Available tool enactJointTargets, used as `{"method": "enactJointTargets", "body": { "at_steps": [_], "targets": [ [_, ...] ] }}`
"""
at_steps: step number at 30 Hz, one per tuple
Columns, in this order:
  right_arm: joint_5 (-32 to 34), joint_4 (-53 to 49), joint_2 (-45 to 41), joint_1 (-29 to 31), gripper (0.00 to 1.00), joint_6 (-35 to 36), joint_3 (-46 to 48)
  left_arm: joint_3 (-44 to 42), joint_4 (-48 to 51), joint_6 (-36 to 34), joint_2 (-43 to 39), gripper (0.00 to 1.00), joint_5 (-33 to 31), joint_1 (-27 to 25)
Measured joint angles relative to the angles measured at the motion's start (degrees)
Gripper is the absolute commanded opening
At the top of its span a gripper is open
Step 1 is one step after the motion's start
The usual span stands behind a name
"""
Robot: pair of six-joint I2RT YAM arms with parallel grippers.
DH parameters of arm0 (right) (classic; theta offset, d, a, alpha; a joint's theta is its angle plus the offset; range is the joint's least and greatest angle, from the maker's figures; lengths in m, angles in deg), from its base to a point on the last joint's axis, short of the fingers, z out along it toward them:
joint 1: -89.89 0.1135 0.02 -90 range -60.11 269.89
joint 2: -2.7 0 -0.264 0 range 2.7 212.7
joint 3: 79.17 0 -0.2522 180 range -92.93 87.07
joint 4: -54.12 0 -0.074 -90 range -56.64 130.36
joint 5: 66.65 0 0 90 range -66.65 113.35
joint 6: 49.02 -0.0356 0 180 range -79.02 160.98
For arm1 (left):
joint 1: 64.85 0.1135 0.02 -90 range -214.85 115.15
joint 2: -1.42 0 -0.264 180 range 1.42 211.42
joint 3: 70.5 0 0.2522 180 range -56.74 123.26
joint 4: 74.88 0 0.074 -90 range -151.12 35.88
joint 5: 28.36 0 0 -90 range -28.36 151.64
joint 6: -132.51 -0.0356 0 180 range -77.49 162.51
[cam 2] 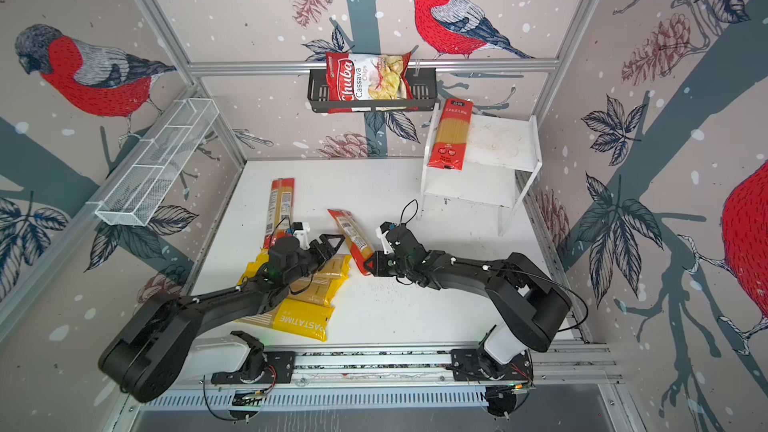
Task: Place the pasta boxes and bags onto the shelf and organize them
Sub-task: 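Close both grippers on the red spaghetti pack lying mid-table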
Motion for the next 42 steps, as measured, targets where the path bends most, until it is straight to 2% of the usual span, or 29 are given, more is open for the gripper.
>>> {"method": "enactJointTargets", "body": {
  "at_steps": [6,11,17,19,23,28,32,35,40,42],
  "targets": [
    [2.32,0.02,-1.07,2.49,0.05,-1.18,0.09,1.11,-2.49,0.35,6.16,0.81,0.24,-2.49],
    [5.38,-0.48,-1.70,4.42,0.06,-1.57,-0.72,1.55,-3.72,1.31,6.71,0.71,0.31,-3.39],
    [11.17,-0.85,-1.70,7.30,0.06,-1.33,-2.12,2.84,-3.50,1.27,6.62,0.64,-0.52,-3.39],
    [12.44,-0.87,-1.64,7.89,0.06,-1.29,-2.14,2.97,-3.80,1.27,7.32,0.64,-0.44,-3.39],
    [14.64,-2.56,-1.46,9.14,0.06,-0.92,-2.25,2.97,-5.25,1.53,9.68,0.71,0.79,-3.67],
    [16.76,-4.26,-1.22,10.36,0.06,0.09,-2.95,3.34,-6.78,1.75,12.09,0.71,1.92,-3.98],
    [17.68,-5.33,-0.94,10.58,0.07,0.52,-3.21,3.78,-7.96,2.69,13.79,0.62,1.95,-4.24],
    [17.99,-5.38,-0.72,10.58,0.11,0.55,-3.21,3.91,-9.20,3.17,14.67,0.51,1.90,-4.24],
    [17.81,-6.12,-0.50,10.58,0.26,0.52,-3.23,3.98,-10.54,4.76,14.97,0.30,1.57,-4.24],
    [16.70,-6.21,-0.52,10.58,0.38,0.57,-3.21,3.98,-11.87,4.83,14.91,0.26,1.79,-4.24]
  ]
}}
